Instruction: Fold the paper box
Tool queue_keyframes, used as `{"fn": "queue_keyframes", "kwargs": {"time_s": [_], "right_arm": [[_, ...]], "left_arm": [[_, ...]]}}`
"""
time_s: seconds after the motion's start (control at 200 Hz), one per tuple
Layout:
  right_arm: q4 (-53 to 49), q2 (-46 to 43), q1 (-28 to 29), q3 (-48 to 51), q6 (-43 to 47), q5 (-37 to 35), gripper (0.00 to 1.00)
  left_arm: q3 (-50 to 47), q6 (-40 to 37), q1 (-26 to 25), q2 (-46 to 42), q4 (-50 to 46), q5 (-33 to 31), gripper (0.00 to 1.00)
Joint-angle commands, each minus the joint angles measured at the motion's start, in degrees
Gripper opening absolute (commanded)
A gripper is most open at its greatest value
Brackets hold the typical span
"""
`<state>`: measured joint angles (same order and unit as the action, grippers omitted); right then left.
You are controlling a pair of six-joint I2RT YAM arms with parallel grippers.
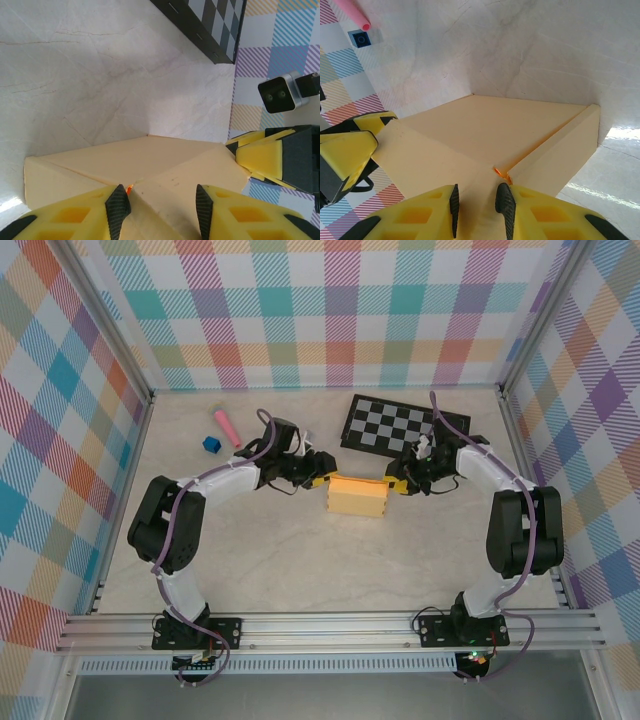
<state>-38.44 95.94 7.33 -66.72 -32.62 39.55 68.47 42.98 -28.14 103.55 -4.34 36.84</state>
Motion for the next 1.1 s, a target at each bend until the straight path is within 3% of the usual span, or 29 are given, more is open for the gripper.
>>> {"fn": "queue_keyframes", "kwargs": {"time_s": [0.0, 0.25, 0.515, 0.62, 0.705, 1.095], "right_arm": [[0.47, -1.00, 1.13, 0.36, -0.38, 0.08, 0.32], [0.60, -0.77, 1.10, 0.01, -0.52, 0.18, 0.32], [0.80, -0.76, 1.20, 0.12, -0.62, -0.13, 0.31], [0.80, -0.67, 1.26, 0.05, -0.61, -0.26, 0.31], [0.77, -0.59, 1.19, -0.05, -0.65, -0.26, 0.31], [4.90, -5.33, 1.60, -0.44, 0.29, -2.13, 0.42]], "left_arm": [[-2.08, -3.84, 0.71, 0.21, -7.32, -1.80, 0.50], [-1.49, -6.75, 1.51, 0.41, -9.93, -1.94, 0.54], [-2.31, -8.11, 1.69, 0.25, -8.71, -2.28, 0.50], [-2.20, -8.86, 1.77, 0.09, -9.17, -2.56, 0.60], [-2.04, -9.61, 1.85, 0.04, -9.69, -2.49, 0.60], [-2.02, -9.42, 2.36, 1.34, -8.69, -2.64, 0.61]]}}
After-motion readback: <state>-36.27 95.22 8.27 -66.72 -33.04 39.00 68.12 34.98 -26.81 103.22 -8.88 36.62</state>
